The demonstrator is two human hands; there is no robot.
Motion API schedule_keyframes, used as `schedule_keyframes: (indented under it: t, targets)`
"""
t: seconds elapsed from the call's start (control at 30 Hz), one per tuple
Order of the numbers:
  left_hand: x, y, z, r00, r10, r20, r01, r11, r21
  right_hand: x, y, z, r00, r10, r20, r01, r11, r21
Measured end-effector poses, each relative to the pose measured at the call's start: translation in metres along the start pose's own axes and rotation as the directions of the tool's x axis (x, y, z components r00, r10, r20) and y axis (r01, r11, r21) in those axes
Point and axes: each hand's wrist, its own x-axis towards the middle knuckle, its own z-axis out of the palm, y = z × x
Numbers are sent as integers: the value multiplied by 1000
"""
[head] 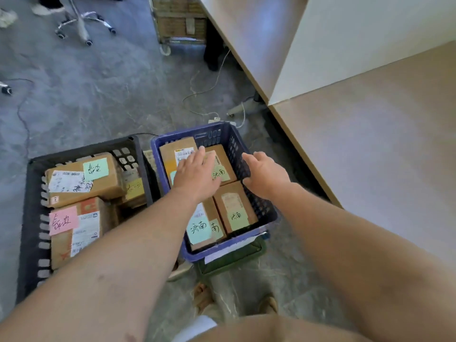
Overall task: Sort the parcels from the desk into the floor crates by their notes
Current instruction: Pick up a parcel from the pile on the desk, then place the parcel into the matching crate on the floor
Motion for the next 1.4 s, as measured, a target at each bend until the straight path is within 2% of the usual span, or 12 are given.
schedule_keyframes:
  t: [0.17,0.47,0.83,1.13,1.4]
  targets:
    - [2,44,-13,995,101,-14,-100,993,63,-35,37,-35,997,45,-61,-51,992,-115]
    - [-35,159,-27,954,299,-30,-290,941,174,-137,132,-71,961,203,-189,-222,971,-87]
    - [-140,323,9,875,484,-22,-466,853,237,-306,249,-63,894,331,-303,-365,929,-62]
    - [-211,446,57,785,619,2,-592,750,295,-430,337,-34,813,486,-321,-504,863,30]
    - [-262,545,95,641,758,120,-744,575,340,-522,394,-4,663,682,-309,-665,726,176]
